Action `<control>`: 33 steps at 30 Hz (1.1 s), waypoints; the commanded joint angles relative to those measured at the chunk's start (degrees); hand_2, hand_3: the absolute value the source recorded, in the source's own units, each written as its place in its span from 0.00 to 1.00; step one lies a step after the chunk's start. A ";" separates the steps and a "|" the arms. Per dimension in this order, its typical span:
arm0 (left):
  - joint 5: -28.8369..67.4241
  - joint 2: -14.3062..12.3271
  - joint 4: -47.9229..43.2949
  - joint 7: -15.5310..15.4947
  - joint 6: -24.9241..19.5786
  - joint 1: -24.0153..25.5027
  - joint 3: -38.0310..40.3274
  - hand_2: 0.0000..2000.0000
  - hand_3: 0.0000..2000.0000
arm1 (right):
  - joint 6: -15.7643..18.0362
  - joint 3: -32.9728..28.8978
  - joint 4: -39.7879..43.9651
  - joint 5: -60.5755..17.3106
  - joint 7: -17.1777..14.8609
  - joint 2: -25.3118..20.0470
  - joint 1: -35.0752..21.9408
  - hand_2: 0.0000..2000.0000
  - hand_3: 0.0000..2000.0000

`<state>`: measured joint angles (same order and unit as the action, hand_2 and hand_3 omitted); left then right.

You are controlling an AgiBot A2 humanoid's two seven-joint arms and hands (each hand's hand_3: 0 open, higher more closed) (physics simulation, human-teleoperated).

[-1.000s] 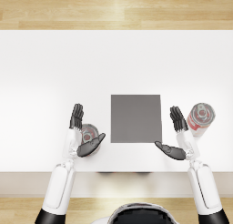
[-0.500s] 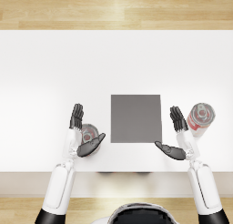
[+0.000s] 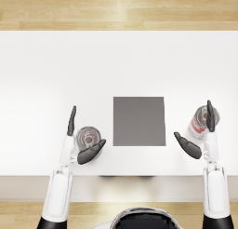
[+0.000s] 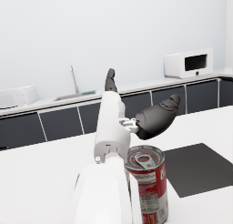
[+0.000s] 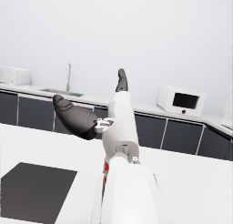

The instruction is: Pick up the red can on the left and place it in the middle, then pick up the red can on the right and place it on top of the can in the middle

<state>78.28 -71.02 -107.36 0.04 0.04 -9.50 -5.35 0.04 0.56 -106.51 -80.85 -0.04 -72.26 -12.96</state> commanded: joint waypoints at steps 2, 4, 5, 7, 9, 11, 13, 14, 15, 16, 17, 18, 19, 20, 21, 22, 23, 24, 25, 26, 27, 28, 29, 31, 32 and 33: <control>1.63 0.80 -2.45 -0.02 -0.02 3.43 1.55 0.00 0.00 | -0.02 -7.38 0.56 -1.62 0.02 -0.20 0.54 0.00 0.00; 2.46 1.05 -1.98 -0.03 -0.03 5.31 2.23 0.00 0.00 | -0.03 -8.63 1.54 -2.45 0.03 -0.42 1.26 0.00 0.00; 2.71 1.17 -1.40 -0.03 -0.03 6.24 2.46 0.00 0.00 | -0.03 -9.03 1.97 -2.70 0.03 -0.54 1.61 0.00 0.00; 3.01 1.35 -0.36 -0.04 -0.04 7.82 2.46 0.00 0.00 | -0.04 -9.56 3.57 -3.00 0.04 -0.74 2.06 0.00 0.00; 3.17 1.48 1.06 -0.04 -0.04 8.99 1.63 0.00 0.00 | -0.04 -8.93 5.73 -3.15 0.04 -0.91 2.38 0.00 0.00; 3.25 1.47 1.83 -0.04 -0.04 9.68 1.12 0.00 0.00 | -0.04 -8.88 8.35 -3.23 0.04 -1.09 2.60 0.00 0.00; 3.29 1.41 3.23 -0.04 -0.04 10.25 0.67 0.00 0.00 | -0.04 -8.43 10.22 -3.27 0.04 -1.29 3.11 0.00 0.00; 3.30 1.29 4.10 -0.04 -0.04 10.24 0.46 0.00 0.00 | -0.04 -7.92 11.29 -3.29 0.04 -1.37 3.07 0.00 0.00; 3.31 1.17 5.02 -0.04 -0.04 10.25 0.47 0.00 0.00 | -0.04 -7.66 12.34 -3.29 0.04 -1.45 2.91 0.00 0.00; 3.32 0.99 6.52 -0.04 -0.04 10.09 0.33 0.00 0.00 | -0.04 -7.49 13.15 -3.30 0.04 -1.54 2.96 0.00 0.00; 3.32 0.90 7.00 -0.04 -0.04 10.19 0.00 0.00 0.00 | -0.04 -7.43 14.31 -3.31 0.04 -1.62 2.74 0.00 0.00; 3.33 0.69 8.32 -0.04 -0.04 9.91 -0.29 0.00 0.00 | -0.04 -7.30 15.74 -3.31 0.04 -1.70 2.27 0.00 0.00; 3.33 0.59 8.68 -0.04 -0.04 9.99 -0.33 0.00 0.00 | -0.04 -7.41 16.38 -3.31 0.04 -1.78 2.13 0.00 0.00; 3.33 0.43 9.44 -0.04 -0.04 9.86 -0.45 0.00 0.00 | -0.04 -7.57 17.67 -3.32 0.04 -1.86 1.84 0.00 0.00; 3.33 0.24 9.85 -0.04 -0.04 9.67 -0.44 0.00 0.00 | -0.04 -7.76 18.83 -3.32 0.04 -1.94 1.48 0.00 0.00; 3.33 0.07 10.44 -0.04 -0.04 9.50 -0.49 0.00 0.00 | -0.04 -7.72 20.07 -3.32 0.04 -2.02 1.18 0.00 0.00; 3.33 -0.09 11.40 -0.04 -0.04 9.38 -0.67 0.00 0.00 | -0.04 -7.60 20.81 -3.32 0.04 -2.11 1.09 0.00 0.00; 3.33 -0.26 12.19 -0.04 -0.04 9.23 -0.79 0.00 0.00 | -0.04 -7.16 21.90 -3.32 0.04 -2.21 0.82 0.00 0.00; 3.33 -0.43 13.18 -0.04 -0.04 9.09 -0.96 0.00 0.00 | -0.04 -6.84 23.44 -3.31 0.04 -2.31 0.59 0.00 0.00; 3.33 -0.62 13.95 -0.04 -0.04 8.88 -1.28 0.00 0.00 | -0.04 -6.66 24.49 -3.31 0.04 -2.41 0.22 0.00 0.00; 3.33 -0.80 14.76 -0.04 -0.04 8.71 -1.38 0.00 0.00 | -0.04 -6.39 25.91 -3.31 0.04 -2.51 -0.10 0.00 0.00; 3.33 -0.99 15.55 -0.04 -0.04 8.49 -1.68 0.00 0.00 | -0.04 -6.29 27.64 -3.31 0.04 -2.61 -0.45 0.00 0.00; 3.33 -1.13 15.48 -0.04 -0.04 8.44 -1.99 0.00 0.00 | -0.04 -6.32 28.84 -3.32 0.04 -2.71 -0.90 0.00 0.00; 3.33 -1.61 17.11 -0.04 -0.04 7.76 -2.52 0.00 0.00 | -0.04 -6.02 31.03 -3.32 0.04 -2.92 -1.51 0.00 0.00; 3.33 -1.81 17.92 -0.04 -0.03 7.53 -2.81 0.00 0.00 | -0.04 -6.12 31.03 -3.31 0.04 -3.02 -1.52 0.00 0.00; 3.33 -2.09 18.98 -0.04 -0.01 7.06 -3.10 0.00 0.00 | -0.04 -5.97 32.19 -3.31 0.04 -3.12 -1.98 0.00 0.00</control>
<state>81.60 -72.83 -90.07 0.00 0.04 -1.30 -7.88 0.00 -5.53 -76.40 -84.16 0.00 -75.46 -13.50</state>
